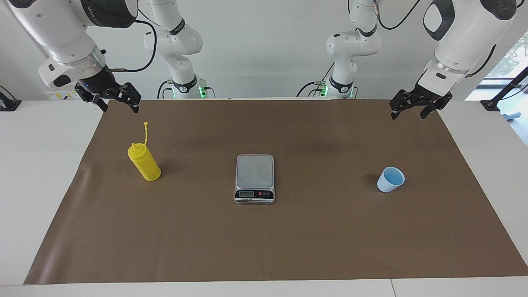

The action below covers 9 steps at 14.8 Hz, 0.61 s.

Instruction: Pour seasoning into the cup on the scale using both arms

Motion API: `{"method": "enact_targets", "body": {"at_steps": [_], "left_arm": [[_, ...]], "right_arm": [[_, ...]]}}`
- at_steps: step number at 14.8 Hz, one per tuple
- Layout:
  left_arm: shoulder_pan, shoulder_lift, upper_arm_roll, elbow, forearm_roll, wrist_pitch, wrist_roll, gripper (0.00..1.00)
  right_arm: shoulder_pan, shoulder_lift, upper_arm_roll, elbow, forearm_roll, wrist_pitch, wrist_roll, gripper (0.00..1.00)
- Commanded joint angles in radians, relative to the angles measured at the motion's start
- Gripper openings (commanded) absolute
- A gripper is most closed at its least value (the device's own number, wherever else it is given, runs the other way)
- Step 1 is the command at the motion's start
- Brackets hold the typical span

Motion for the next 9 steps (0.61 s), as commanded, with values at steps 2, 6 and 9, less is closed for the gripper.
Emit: {"method": "enact_targets", "body": {"at_steps": [2, 6, 9], "left_arm": [[-0.003, -0.025, 0.004, -0.024, 0.001, 0.007, 0.010, 1.00], [-0.006, -0.025, 0.004, -0.024, 0.001, -0.004, 0.001, 1.00], [0.005, -0.025, 0.004, -0.037, 0.001, 0.054, 0.014, 1.00]], "right_arm": [[-0.005, -0.016, 0.003, -0.026, 0.002, 0.006, -0.026, 1.00], [-0.008, -0.016, 0.001, -0.026, 0.002, 0.008, -0.015, 1.00], [-0.013, -0.015, 0.003, -0.021, 0.012, 0.040, -0.015, 1.00]]}}
